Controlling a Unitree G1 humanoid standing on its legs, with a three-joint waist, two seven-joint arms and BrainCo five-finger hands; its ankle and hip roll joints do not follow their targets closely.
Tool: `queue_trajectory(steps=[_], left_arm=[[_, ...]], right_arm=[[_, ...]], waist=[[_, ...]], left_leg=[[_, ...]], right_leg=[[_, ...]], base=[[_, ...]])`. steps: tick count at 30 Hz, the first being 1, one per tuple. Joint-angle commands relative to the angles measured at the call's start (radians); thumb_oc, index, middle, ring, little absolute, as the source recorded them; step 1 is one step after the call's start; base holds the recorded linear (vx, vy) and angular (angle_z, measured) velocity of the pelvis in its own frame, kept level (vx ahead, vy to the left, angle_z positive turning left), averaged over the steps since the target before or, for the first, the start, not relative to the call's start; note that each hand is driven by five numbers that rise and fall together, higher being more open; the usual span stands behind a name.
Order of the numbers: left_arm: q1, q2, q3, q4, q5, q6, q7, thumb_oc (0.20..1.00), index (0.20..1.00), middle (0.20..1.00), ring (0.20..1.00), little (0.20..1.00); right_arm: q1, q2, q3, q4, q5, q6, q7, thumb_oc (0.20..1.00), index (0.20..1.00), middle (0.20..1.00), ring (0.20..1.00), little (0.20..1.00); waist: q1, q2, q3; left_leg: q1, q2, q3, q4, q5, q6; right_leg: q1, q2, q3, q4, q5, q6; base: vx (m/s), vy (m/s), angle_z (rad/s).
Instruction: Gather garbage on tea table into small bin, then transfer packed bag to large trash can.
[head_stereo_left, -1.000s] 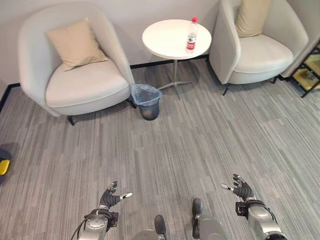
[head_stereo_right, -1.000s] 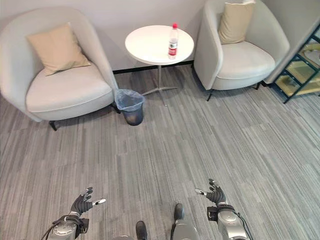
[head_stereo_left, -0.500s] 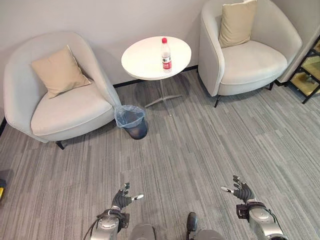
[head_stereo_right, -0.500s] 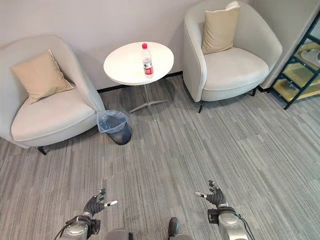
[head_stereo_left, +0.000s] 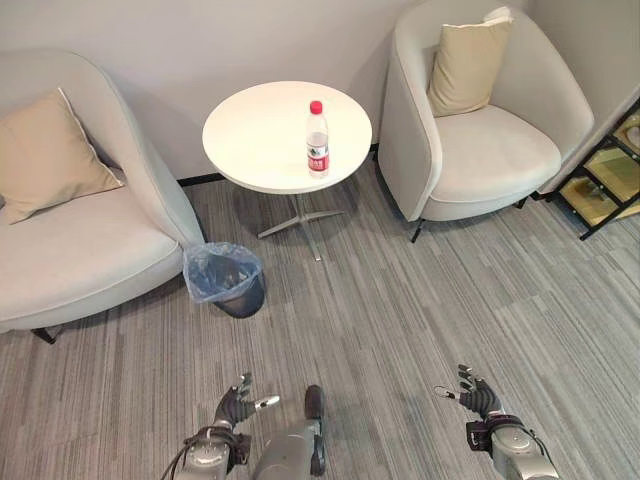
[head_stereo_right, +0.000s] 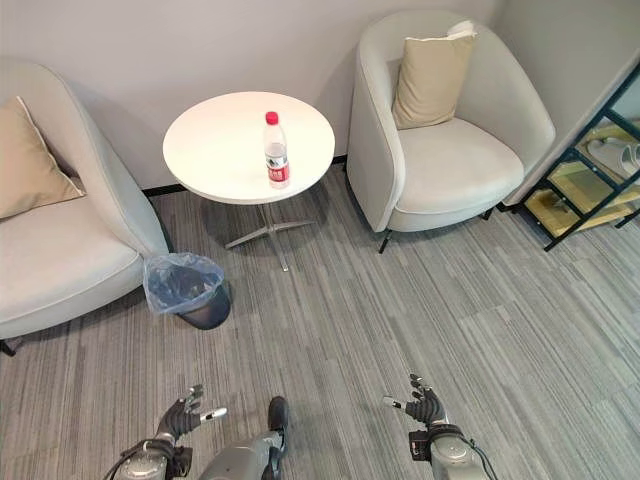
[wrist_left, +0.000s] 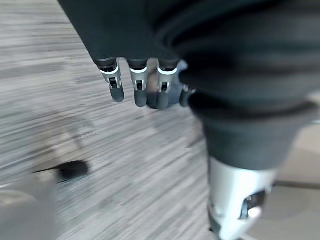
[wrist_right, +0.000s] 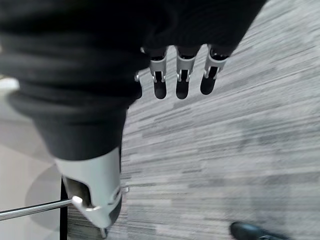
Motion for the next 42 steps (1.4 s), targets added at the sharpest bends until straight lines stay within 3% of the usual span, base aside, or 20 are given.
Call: queue_trajectory(steps=[1,2,3,4,5,7,9,10,12,15,17,19,20,23,26,29,31,34,42], left_arm=[[0.017,0.046,-0.015,-0.046,-0.010,-0.033,0.005,1.000,1.000,1.000,1.000,1.000],[0.013,0.047,-0.015,-0.046,-0.013,-0.034,0.006,1.000,1.000,1.000,1.000,1.000],[0.008,0.049,-0.015,-0.047,-0.014,-0.034,0.009,1.000,1.000,1.000,1.000,1.000],[0.008,0.049,-0.015,-0.047,-0.014,-0.034,0.009,1.000,1.000,1.000,1.000,1.000],[0.005,0.049,-0.017,-0.040,-0.016,-0.037,0.010,1.000,1.000,1.000,1.000,1.000],[0.009,0.049,-0.020,-0.044,-0.013,-0.037,0.006,1.000,1.000,1.000,1.000,1.000],[0.007,0.048,-0.021,-0.039,-0.010,-0.035,0.005,1.000,1.000,1.000,1.000,1.000],[0.003,0.046,-0.019,-0.032,-0.007,-0.033,0.005,1.000,1.000,1.000,1.000,1.000],[-0.004,0.041,-0.015,-0.011,0.001,-0.033,0.008,1.000,1.000,1.000,1.000,1.000],[-0.008,0.035,-0.017,-0.007,0.002,-0.036,0.005,1.000,1.000,1.000,1.000,1.000],[0.001,0.028,-0.019,0.008,0.014,-0.035,0.002,1.000,1.000,1.000,1.000,1.000],[-0.004,0.019,-0.026,0.032,0.011,-0.031,-0.001,1.000,1.000,1.000,1.000,1.000],[-0.004,0.019,-0.026,0.032,0.011,-0.031,-0.001,1.000,1.000,1.000,1.000,1.000],[-0.024,0.022,-0.032,0.047,0.000,-0.027,-0.008,1.000,1.000,1.000,1.000,1.000],[-0.040,0.019,-0.034,0.061,-0.006,-0.025,-0.001,1.000,1.000,1.000,1.000,1.000],[-0.048,0.017,-0.038,0.066,-0.003,-0.023,-0.003,1.000,1.000,1.000,1.000,1.000],[-0.048,0.016,-0.041,0.067,-0.003,-0.023,-0.004,1.000,1.000,1.000,1.000,1.000],[-0.046,0.024,-0.045,0.057,0.004,-0.020,0.000,1.000,1.000,1.000,1.000,1.000],[-0.004,0.039,-0.017,0.046,0.028,-0.028,-0.009,1.000,1.000,1.000,1.000,1.000]], right_arm=[[-0.044,-0.015,0.016,-0.062,-0.021,-0.029,0.017,1.000,1.000,1.000,1.000,1.000],[-0.049,-0.013,0.018,-0.067,-0.024,-0.029,0.015,1.000,1.000,1.000,1.000,1.000],[-0.059,-0.009,0.027,-0.073,-0.029,-0.026,0.018,1.000,1.000,1.000,1.000,1.000],[-0.059,-0.009,0.027,-0.073,-0.029,-0.026,0.018,1.000,1.000,1.000,1.000,1.000],[-0.056,-0.015,0.028,-0.083,-0.031,-0.029,0.018,1.000,1.000,1.000,1.000,1.000],[-0.054,-0.026,0.028,-0.102,-0.032,-0.027,0.017,1.000,1.000,1.000,1.000,1.000],[-0.055,-0.029,0.027,-0.100,-0.031,-0.027,0.017,1.000,1.000,1.000,1.000,1.000],[-0.061,-0.032,0.024,-0.094,-0.026,-0.026,0.012,1.000,1.000,1.000,1.000,1.000],[-0.060,-0.032,0.021,-0.097,-0.024,-0.023,0.009,1.000,1.000,1.000,1.000,1.000],[-0.045,-0.036,0.017,-0.102,-0.022,-0.026,0.011,1.000,1.000,1.000,1.000,1.000],[-0.023,-0.044,0.011,-0.108,-0.021,-0.030,0.014,1.000,1.000,1.000,1.000,1.000],[-0.012,-0.056,0.006,-0.101,-0.015,-0.038,0.013,1.000,1.000,1.000,1.000,1.000],[-0.012,-0.056,0.007,-0.101,-0.015,-0.038,0.013,1.000,1.000,1.000,1.000,1.000],[-0.003,-0.069,0.011,-0.104,-0.004,-0.040,0.015,1.000,1.000,1.000,1.000,1.000],[0.000,-0.081,0.014,-0.097,-0.009,-0.034,0.014,1.000,1.000,1.000,1.000,1.000],[0.004,-0.091,0.011,-0.101,-0.013,-0.033,0.017,1.000,1.000,1.000,1.000,1.000],[0.005,-0.095,0.007,-0.103,-0.015,-0.032,0.016,1.000,1.000,1.000,1.000,1.000],[-0.006,-0.107,0.011,-0.149,-0.032,-0.035,0.007,1.000,1.000,1.000,1.000,1.000],[-0.037,-0.152,0.054,-0.328,-0.170,-0.047,0.031,1.000,1.000,1.000,1.000,1.000]], waist=[[0.034,-0.004,-0.026],[0.033,0.001,-0.022],[0.025,0.021,-0.014],[0.025,0.020,-0.014],[0.005,0.042,-0.001],[-0.015,0.052,0.009],[-0.026,0.052,0.017],[-0.042,0.045,0.026],[-0.066,0.044,0.038],[-0.077,0.039,0.044],[-0.082,0.040,0.023],[-0.088,0.051,0.004],[-0.089,0.051,0.004],[-0.100,0.052,-0.004],[-0.099,0.048,-0.006],[-0.095,0.040,-0.010],[-0.094,0.039,-0.009],[-0.068,0.042,0.006],[-0.060,0.048,-0.024]], left_leg=[[-0.042,0.079,0.000,0.088,-0.124,-0.107],[-0.025,0.072,-0.002,0.088,-0.143,-0.096],[0.025,0.073,-0.009,0.073,-0.167,-0.083],[0.025,0.073,-0.010,0.073,-0.167,-0.083],[0.086,0.070,-0.033,0.049,-0.188,-0.081],[0.127,0.069,-0.048,0.038,-0.205,-0.085],[0.151,0.064,-0.055,0.032,-0.216,-0.087],[0.195,0.048,-0.073,0.021,-0.238,-0.093],[0.245,0.044,-0.099,0.015,-0.260,-0.107],[0.270,0.036,-0.128,0.035,-0.286,-0.115],[0.295,0.040,-0.154,0.044,-0.304,-0.130],[0.284,0.077,-0.166,0.092,-0.251,-0.178],[0.284,0.077,-0.167,0.092,-0.251,-0.178],[0.232,0.141,-0.120,0.204,-0.168,-0.218],[0.209,0.169,-0.091,0.199,-0.157,-0.214],[0.188,0.171,-0.073,0.102,-0.195,-0.204],[0.165,0.174,-0.070,0.064,-0.175,-0.207],[0.084,0.187,-0.071,-0.001,-0.097,-0.215],[0.152,0.152,-0.032,-0.008,-0.151,-0.175]], right_leg=[[-0.138,-0.056,0.056,0.098,0.208,0.071],[-0.165,-0.064,0.052,0.141,0.237,0.080],[-0.239,-0.074,0.030,0.187,0.251,0.063],[-0.239,-0.074,0.030,0.188,0.251,0.063],[-0.310,-0.054,0.000,0.174,0.184,0.035],[-0.354,-0.033,-0.028,0.105,0.136,0.023],[-0.376,-0.023,-0.035,0.057,0.138,0.021],[-0.420,-0.012,-0.039,-0.066,0.166,0.026],[-0.438,-0.001,-0.024,-0.157,0.198,0.039],[-0.428,0.006,0.015,-0.166,0.215,0.043],[-0.406,0.015,0.039,-0.166,0.222,0.020],[-0.370,0.021,0.006,-0.174,0.216,-0.007],[-0.370,0.021,0.005,-0.174,0.216,-0.007],[-0.312,0.035,-0.024,-0.191,0.179,-0.042],[-0.267,0.038,-0.037,-0.198,0.142,-0.055],[-0.242,0.030,-0.049,-0.208,0.122,-0.050],[-0.229,0.024,-0.055,-0.215,0.117,-0.044],[-0.191,0.022,-0.048,-0.215,0.097,-0.037],[-0.191,-0.023,-0.003,-0.145,0.101,0.004]], base=[[0.21,0.150,-0.01],[0.35,0.203,0.03],[0.26,0.140,0.03],[0.40,0.166,0.01],[0.32,0.083,0.00],[0.35,0.040,0.06],[0.26,-0.033,0.27],[0.37,-0.072,0.60],[0.42,-0.093,0.37],[0.26,-0.097,0.50],[0.33,-0.158,0.97],[0.32,-0.201,0.75],[0.15,-0.113,0.47],[0.23,-0.182,0.37],[0.19,-0.068,0.24],[0.14,0.013,0.16],[0.08,0.036,0.16],[0.12,0.104,0.22],[0.09,0.174,-0.19]])
